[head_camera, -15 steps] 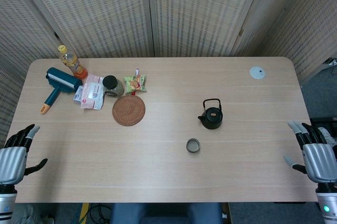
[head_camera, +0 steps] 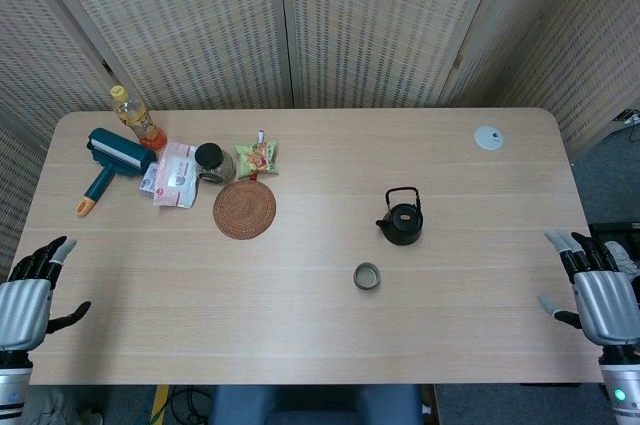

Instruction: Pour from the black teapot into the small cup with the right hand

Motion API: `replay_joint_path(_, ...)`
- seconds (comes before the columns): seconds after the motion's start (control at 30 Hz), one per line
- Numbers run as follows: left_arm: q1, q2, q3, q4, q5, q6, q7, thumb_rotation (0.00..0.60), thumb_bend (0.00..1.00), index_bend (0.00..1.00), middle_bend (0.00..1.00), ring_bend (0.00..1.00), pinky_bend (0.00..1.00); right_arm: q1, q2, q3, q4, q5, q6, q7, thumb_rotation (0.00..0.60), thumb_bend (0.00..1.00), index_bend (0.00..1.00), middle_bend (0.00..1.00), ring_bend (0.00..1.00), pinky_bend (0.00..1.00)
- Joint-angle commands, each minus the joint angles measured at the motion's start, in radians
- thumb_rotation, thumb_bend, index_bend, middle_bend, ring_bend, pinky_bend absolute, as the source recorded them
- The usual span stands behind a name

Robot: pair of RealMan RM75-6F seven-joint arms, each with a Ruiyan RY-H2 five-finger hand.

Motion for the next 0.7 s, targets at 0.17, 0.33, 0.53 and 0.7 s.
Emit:
replay_joint_path(0.17,-0.002,0.000,0.000,-0.003,0.001,-0.002,0.004,0.600,0.19,0.11,0.09,0.13,0.16,0.015,0.005,0.003,-0.007,-0.016,-0.009,-0.005,0.600,0.14,0.15,0.23,0.09,0.14)
replay_joint_path(0.33,-0.004,0.000,0.000,-0.005,0.003,-0.004,0.005,0.600,0.19,0.12,0.09,0.13,0.16,0.039,0.018,0.012,-0.029,-0.012,-0.039,-0.009,0.600,0.14,0.28,0.31,0.09,0.14)
replay_joint_path(0.53,-0.007,0.004,-0.004,-0.005,0.003,-0.004,0.001,0.600,0.19,0.11,0.09,0.13,0.16,0.080,0.043,0.027,-0.077,0.014,-0.104,-0.043,0.600,0.14,0.31,0.34,0.09,0.14)
replay_joint_path(0.7,-0.014,0.003,-0.004,-0.007,0.006,-0.012,0.001,0.600,0.19,0.12,0.09,0.13,0.16,0.150,0.065,0.047,-0.108,0.043,-0.211,-0.032,0.600,0.14,0.31,0.24,0.08,0.14)
